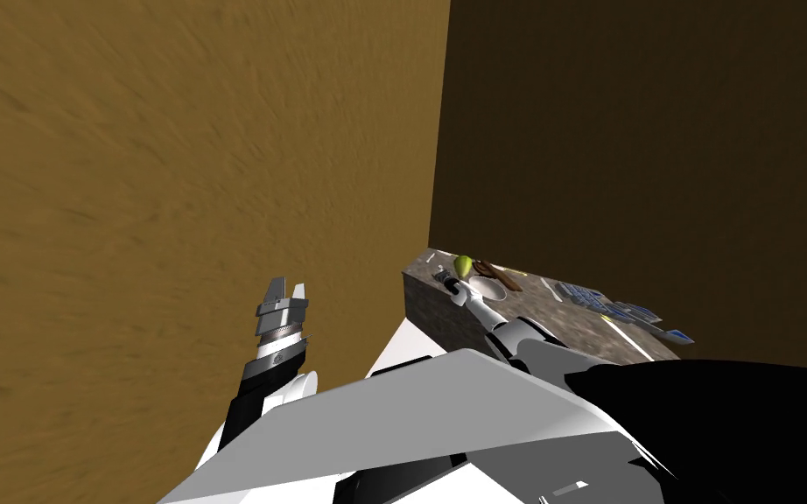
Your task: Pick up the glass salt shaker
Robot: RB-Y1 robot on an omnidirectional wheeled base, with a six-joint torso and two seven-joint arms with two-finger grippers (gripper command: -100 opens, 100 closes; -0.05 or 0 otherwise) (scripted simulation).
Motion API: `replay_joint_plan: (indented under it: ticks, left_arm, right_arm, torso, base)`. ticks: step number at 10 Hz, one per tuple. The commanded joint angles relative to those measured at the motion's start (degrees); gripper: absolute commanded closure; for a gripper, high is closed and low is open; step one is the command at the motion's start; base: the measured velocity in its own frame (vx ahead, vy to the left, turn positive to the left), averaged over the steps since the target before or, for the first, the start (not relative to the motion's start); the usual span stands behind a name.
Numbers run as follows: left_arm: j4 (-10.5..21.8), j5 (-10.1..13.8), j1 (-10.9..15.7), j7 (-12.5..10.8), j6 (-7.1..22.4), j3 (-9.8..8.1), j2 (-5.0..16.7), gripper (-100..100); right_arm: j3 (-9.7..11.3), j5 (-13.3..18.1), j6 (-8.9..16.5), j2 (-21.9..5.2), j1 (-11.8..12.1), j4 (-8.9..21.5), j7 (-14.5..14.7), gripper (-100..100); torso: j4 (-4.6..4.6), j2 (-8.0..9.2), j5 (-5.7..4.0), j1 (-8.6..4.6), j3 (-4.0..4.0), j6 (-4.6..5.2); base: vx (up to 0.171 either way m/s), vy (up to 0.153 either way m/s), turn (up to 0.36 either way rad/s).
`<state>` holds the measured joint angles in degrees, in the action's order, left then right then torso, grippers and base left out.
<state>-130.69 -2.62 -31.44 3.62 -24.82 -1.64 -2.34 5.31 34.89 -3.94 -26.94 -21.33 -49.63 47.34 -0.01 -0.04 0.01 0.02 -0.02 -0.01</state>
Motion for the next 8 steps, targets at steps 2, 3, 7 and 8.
replay_joint_plan:
  ticks: [2, 3, 7, 8]
  left_arm:
    - [0.0, 0.0, -0.01, 0.0, 0.0, 0.0, 0.0, 0]
    - [0.0, 0.0, -0.01, 0.0, 0.0, 0.0, 0.0, 0]
    - [0.0, 0.0, 0.0, 0.0, 0.0, 0.0, 0.0, 0]
    - [0.0, 0.0, -0.01, 0.0, 0.0, 0.0, 0.0, 0]
  right_arm:
    - [-0.09, 3.46, 0.48, -0.51, 1.17, -1.44, -4.44, -100]
    - [-0.7, 5.76, 1.14, -1.18, 3.07, -3.52, -6.06, -100]
    - [-1.31, 11.93, 1.8, -1.85, 4.97, -5.6, -13.31, -100]
    - [-1.31, 13.25, 1.8, -1.85, 4.97, -5.6, -14.92, -100]
  torso:
    - [-0.01, -0.01, 0.0, 0.0, -0.01, 0.03]
    - [0.0, 0.0, 0.0, 0.0, 0.0, 0.03]
    - [0.0, -0.01, 0.0, 0.01, -0.01, 0.01]
    - [-0.01, -0.02, 0.0, 0.0, -0.01, 0.02]
  base:
    - [0.013, 0.002, 0.026]
    - [0.019, 0.003, 0.094]
    - [0.015, 0.002, 0.06]
    - [0.007, 0.0, -0.002]
